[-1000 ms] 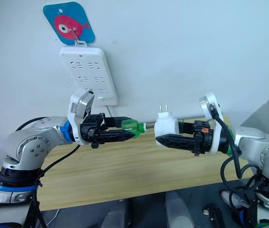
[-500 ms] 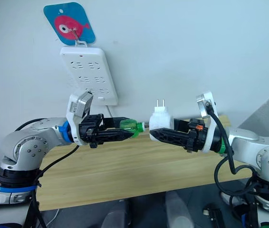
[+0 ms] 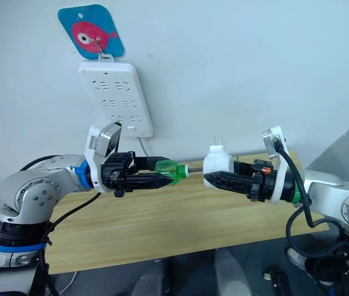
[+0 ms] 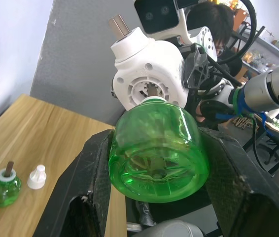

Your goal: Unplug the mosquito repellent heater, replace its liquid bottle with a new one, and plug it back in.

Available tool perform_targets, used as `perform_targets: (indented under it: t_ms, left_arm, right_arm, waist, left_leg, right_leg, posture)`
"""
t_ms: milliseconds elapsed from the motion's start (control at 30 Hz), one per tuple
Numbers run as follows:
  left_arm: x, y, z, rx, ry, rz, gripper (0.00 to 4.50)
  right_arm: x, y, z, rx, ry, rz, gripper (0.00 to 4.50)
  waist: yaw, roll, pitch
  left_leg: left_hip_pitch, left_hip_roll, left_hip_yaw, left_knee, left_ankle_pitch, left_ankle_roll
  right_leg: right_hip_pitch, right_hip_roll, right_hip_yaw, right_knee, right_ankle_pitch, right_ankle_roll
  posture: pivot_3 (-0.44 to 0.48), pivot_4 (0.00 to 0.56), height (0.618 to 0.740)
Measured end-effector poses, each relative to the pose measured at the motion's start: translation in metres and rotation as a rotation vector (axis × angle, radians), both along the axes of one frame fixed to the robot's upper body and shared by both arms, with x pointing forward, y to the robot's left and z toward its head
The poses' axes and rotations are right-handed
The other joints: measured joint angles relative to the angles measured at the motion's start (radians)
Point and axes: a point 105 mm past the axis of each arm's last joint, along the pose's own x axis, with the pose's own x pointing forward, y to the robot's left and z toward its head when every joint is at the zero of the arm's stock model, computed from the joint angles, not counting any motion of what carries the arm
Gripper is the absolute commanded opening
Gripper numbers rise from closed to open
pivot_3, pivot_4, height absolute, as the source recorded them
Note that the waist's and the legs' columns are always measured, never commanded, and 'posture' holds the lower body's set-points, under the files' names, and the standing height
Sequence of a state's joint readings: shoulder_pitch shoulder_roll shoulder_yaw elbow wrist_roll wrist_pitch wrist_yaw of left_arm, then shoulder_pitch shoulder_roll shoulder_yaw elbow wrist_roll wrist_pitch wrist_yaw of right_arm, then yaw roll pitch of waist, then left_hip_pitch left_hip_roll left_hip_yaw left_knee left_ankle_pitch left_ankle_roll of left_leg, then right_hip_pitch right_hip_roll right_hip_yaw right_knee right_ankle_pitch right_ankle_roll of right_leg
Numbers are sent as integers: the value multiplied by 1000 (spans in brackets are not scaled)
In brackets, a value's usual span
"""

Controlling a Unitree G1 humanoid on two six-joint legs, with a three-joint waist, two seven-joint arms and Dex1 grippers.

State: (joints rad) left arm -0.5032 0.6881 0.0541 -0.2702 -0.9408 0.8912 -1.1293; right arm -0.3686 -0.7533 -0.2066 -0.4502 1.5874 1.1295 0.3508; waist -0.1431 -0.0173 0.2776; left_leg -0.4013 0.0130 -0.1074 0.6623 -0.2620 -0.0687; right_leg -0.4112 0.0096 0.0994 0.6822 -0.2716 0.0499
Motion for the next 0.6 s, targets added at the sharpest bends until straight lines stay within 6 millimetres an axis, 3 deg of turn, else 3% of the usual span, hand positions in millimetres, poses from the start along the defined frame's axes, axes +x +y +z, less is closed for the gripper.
perform_targets:
  t_ms: [600]
  left_arm:
    - [-2, -11, -11, 5, -14, -17, 2250]
  right_arm:
    - [-2, 10, -1, 7, -1, 36, 3154]
  waist:
    - [1, 1, -17]
  left_leg:
    - [0, 0, 0, 1, 0, 0]
  right_leg:
    - [0, 0, 0, 0, 0, 0]
  posture:
    - [-195, 156, 734]
